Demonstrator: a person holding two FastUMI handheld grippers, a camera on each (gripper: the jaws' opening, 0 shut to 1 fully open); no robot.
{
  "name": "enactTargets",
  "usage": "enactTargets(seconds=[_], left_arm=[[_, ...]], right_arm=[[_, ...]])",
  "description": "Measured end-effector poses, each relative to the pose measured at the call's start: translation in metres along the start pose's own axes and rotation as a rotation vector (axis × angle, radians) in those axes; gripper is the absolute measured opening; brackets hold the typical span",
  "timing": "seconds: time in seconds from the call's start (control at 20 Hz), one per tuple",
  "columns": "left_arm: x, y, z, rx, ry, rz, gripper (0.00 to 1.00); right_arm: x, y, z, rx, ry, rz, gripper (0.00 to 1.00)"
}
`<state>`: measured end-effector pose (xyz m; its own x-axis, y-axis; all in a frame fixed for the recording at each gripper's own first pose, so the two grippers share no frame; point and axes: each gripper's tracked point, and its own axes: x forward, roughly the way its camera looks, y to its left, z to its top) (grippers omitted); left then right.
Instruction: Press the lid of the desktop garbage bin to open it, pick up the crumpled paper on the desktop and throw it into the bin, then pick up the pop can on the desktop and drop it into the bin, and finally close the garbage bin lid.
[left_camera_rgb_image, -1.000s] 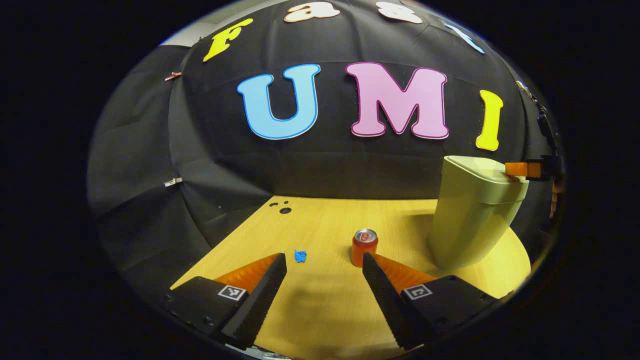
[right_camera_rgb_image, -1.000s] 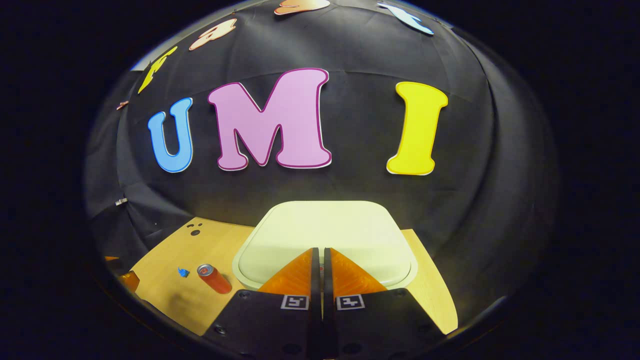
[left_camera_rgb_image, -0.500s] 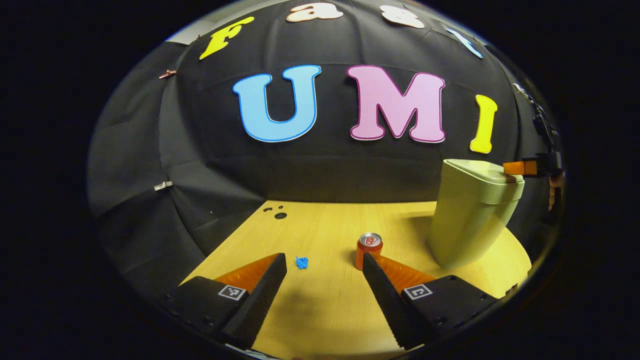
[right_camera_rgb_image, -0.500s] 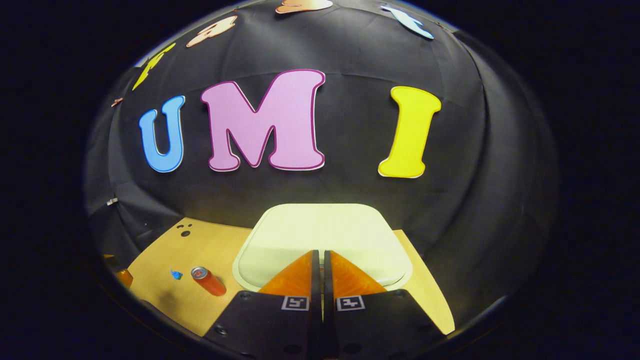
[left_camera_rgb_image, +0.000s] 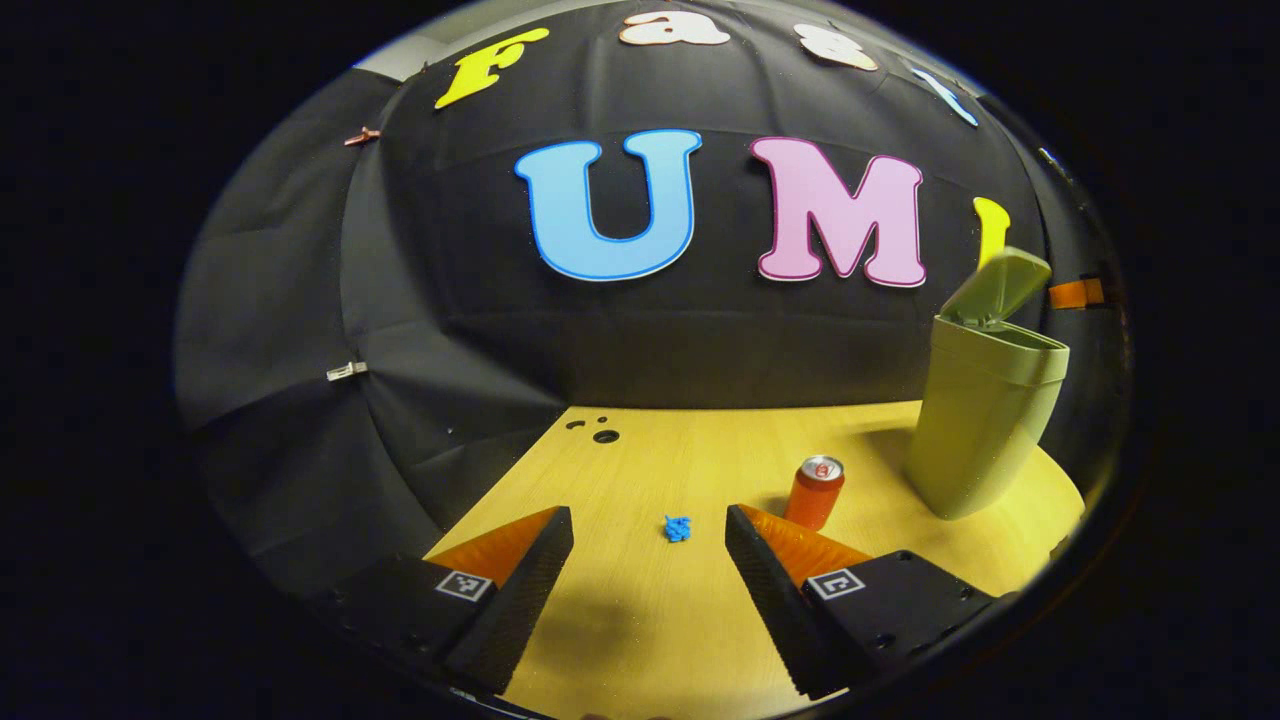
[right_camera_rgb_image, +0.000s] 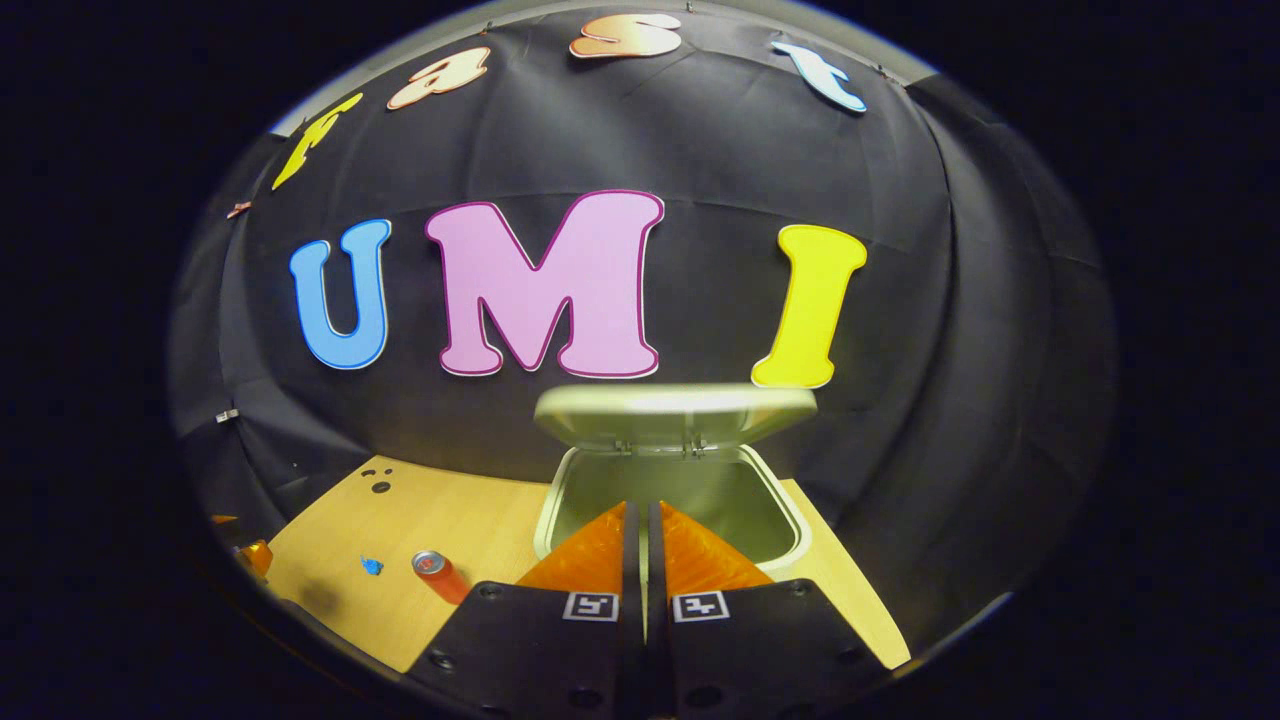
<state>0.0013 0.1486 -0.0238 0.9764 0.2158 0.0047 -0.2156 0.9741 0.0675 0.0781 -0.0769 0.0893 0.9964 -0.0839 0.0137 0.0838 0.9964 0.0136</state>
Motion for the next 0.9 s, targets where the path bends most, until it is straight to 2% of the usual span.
enactTargets(seconds=[0.05, 0.1, 0.3, 0.55, 0.75, 0.85, 0.9], left_arm=[[0.001, 0.004, -0.004, -0.008, 0.007, 0.003, 0.99], [0.002, 0.005, -0.008, -0.017, 0.015, 0.002, 0.98], [0.011, 0.004, -0.025, -0.047, 0.045, -0.021, 0.99], [0.029, 0.0, -0.044, -0.059, 0.097, -0.05, 0.98], [0.049, 0.002, -0.063, -0.078, 0.149, -0.043, 0.99], [0.064, -0.001, -0.073, -0.098, 0.177, -0.048, 0.99], [0.071, -0.004, -0.076, -0.1, 0.187, -0.052, 0.98]], right_arm=[[-0.006, 0.001, -0.001, 0.008, -0.003, -0.003, 0.09], [-0.012, 0.003, -0.003, 0.021, -0.007, -0.004, 0.05], [-0.031, 0.005, -0.018, 0.043, 0.006, -0.021, 0.05], [-0.052, 0.008, -0.05, 0.073, 0.076, -0.033, 0.06], [-0.067, 0.007, -0.083, 0.09, 0.15, -0.046, 0.05], [-0.076, 0.008, -0.095, 0.105, 0.179, -0.053, 0.1], [-0.079, 0.008, -0.101, 0.116, 0.19, -0.057, 0.18]])
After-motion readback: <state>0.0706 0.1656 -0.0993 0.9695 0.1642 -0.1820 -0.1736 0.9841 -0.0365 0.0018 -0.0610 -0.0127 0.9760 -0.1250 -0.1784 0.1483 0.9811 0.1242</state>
